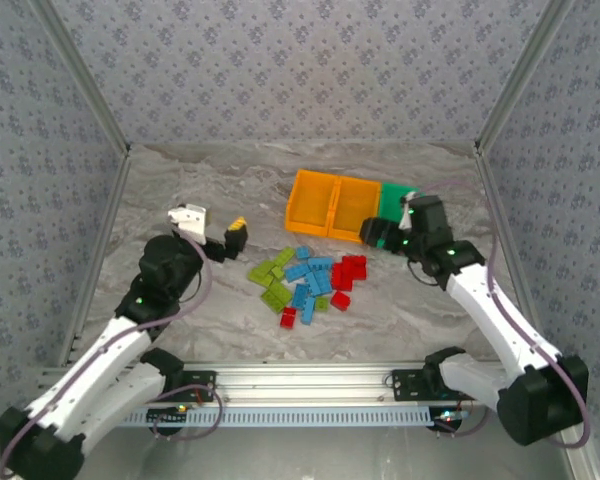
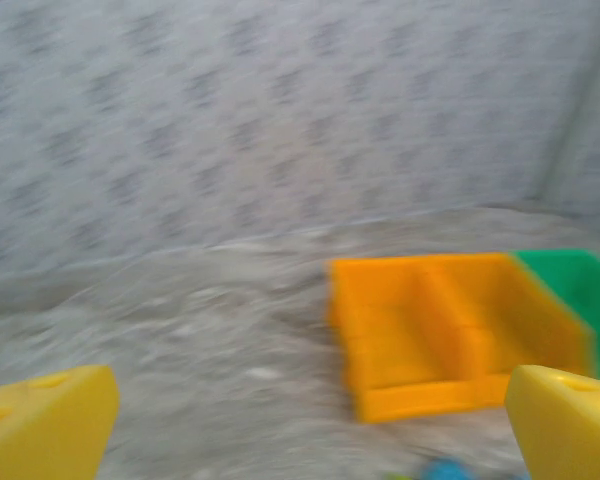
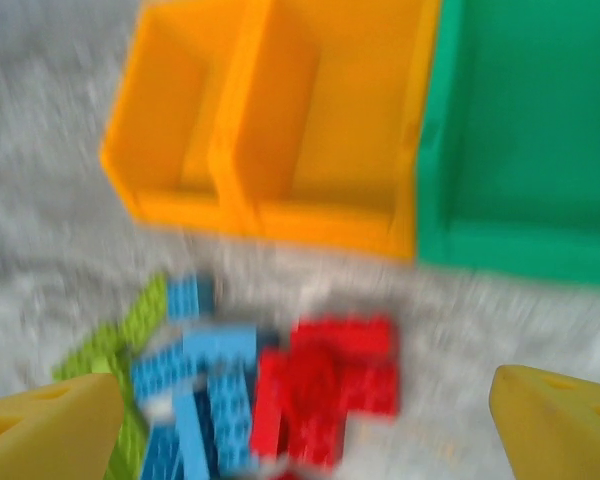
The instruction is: Sort the legos into containers by color
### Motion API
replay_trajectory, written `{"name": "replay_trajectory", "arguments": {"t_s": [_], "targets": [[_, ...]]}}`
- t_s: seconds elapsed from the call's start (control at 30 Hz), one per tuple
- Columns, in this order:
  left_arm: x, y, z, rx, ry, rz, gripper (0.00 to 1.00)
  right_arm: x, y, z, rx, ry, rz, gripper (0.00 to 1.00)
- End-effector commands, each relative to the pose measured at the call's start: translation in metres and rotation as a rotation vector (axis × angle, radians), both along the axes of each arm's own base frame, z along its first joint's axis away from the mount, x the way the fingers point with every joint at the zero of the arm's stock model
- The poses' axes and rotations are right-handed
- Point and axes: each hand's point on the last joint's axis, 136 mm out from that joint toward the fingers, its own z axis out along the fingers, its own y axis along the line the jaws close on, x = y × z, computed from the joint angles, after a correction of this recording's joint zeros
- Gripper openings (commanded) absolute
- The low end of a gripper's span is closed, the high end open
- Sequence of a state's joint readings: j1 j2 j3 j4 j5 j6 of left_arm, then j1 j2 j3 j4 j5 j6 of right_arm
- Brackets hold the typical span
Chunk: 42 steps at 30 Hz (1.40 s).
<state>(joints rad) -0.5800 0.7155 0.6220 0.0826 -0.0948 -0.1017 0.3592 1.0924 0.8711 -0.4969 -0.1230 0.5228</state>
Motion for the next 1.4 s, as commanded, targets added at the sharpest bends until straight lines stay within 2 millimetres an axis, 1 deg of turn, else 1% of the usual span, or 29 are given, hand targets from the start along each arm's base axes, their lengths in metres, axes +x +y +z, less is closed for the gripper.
{"name": "replay_trajectory", "arguments": {"t_s": [0.0,0.07,0.1,0.13,0.17,0.27,0.3,0.33,0.37,0.43,0.47,0.5,0.53,0.6,0.67,0.7,0.77,0.87,0.97,1.03,1.13,1.23,1.27,1.37], "targets": [[-0.051,-0.032,-0.014,0.167,0.158,-0.211,0.99,-0.035,0.013,-0.029,-0.018,0.198,0.006,0.97],[-0.076,-0.047,-0.009,0.275,0.186,-0.322,0.99,-0.036,0.021,-0.041,-0.015,0.219,-0.022,0.98],[-0.086,-0.053,-0.011,0.328,0.201,-0.371,0.99,-0.037,0.024,-0.046,-0.013,0.235,-0.025,0.99],[-0.098,-0.06,-0.014,0.396,0.207,-0.434,0.99,-0.033,0.029,-0.049,-0.005,0.233,-0.031,1.0],[-0.11,-0.067,-0.021,0.471,0.212,-0.502,0.99,-0.031,0.03,-0.055,-0.006,0.242,-0.05,1.0],[-0.142,-0.077,-0.059,0.71,0.228,-0.695,0.99,-0.022,0.04,-0.065,0.021,0.265,-0.082,1.0],[-0.149,-0.079,-0.07,0.766,0.226,-0.742,0.99,-0.018,0.043,-0.066,0.021,0.276,-0.093,1.0],[-0.156,-0.082,-0.078,0.796,0.216,-0.78,0.99,-0.015,0.044,-0.069,0.01,0.296,-0.102,1.0],[-0.161,-0.086,-0.082,0.789,0.201,-0.805,0.99,-0.012,0.046,-0.071,-0.01,0.313,-0.106,1.0],[-0.168,-0.092,-0.085,0.733,0.164,-0.846,0.99,-0.006,0.052,-0.075,-0.039,0.331,-0.098,1.0],[-0.169,-0.095,-0.085,0.705,0.128,-0.858,0.99,-0.003,0.056,-0.081,-0.053,0.346,-0.1,0.98],[-0.171,-0.095,-0.087,0.696,0.111,-0.865,0.99,0.0,0.059,-0.082,-0.058,0.35,-0.099,0.97],[-0.17,-0.093,-0.088,0.695,0.096,-0.859,0.99,0.002,0.061,-0.088,-0.082,0.357,-0.102,0.96],[-0.168,-0.088,-0.09,0.706,0.085,-0.837,0.99,0.005,0.06,-0.096,-0.139,0.36,-0.128,0.95],[-0.167,-0.085,-0.091,0.715,0.079,-0.831,0.99,0.009,0.062,-0.107,-0.156,0.376,-0.136,0.9],[-0.167,-0.085,-0.091,0.716,0.077,-0.832,0.99,0.011,0.063,-0.112,-0.163,0.383,-0.139,0.87],[-0.168,-0.085,-0.091,0.713,0.082,-0.838,0.99,0.012,0.064,-0.119,-0.177,0.401,-0.144,0.77],[-0.169,-0.086,-0.093,0.709,0.091,-0.837,0.99,0.011,0.064,-0.124,-0.198,0.403,-0.154,0.63],[-0.169,-0.087,-0.094,0.714,0.08,-0.829,0.99,0.008,0.06,-0.123,-0.218,0.397,-0.169,0.51],[-0.169,-0.088,-0.097,0.719,0.074,-0.828,0.99,0.006,0.059,-0.121,-0.224,0.394,-0.169,0.45],[-0.167,-0.088,-0.099,0.73,0.075,-0.821,0.99,0.004,0.056,-0.112,-0.23,0.367,-0.169,0.38],[-0.166,-0.088,-0.097,0.729,0.066,-0.815,0.99,0.004,0.054,-0.102,-0.222,0.339,-0.174,0.26],[-0.166,-0.088,-0.097,0.727,0.062,-0.815,0.99,-0.001,0.05,-0.101,-0.231,0.346,-0.174,0.21],[-0.165,-0.087,-0.095,0.725,0.051,-0.804,0.99,-0.005,0.045,-0.087,-0.22,0.32,-0.175,0.2]]}}
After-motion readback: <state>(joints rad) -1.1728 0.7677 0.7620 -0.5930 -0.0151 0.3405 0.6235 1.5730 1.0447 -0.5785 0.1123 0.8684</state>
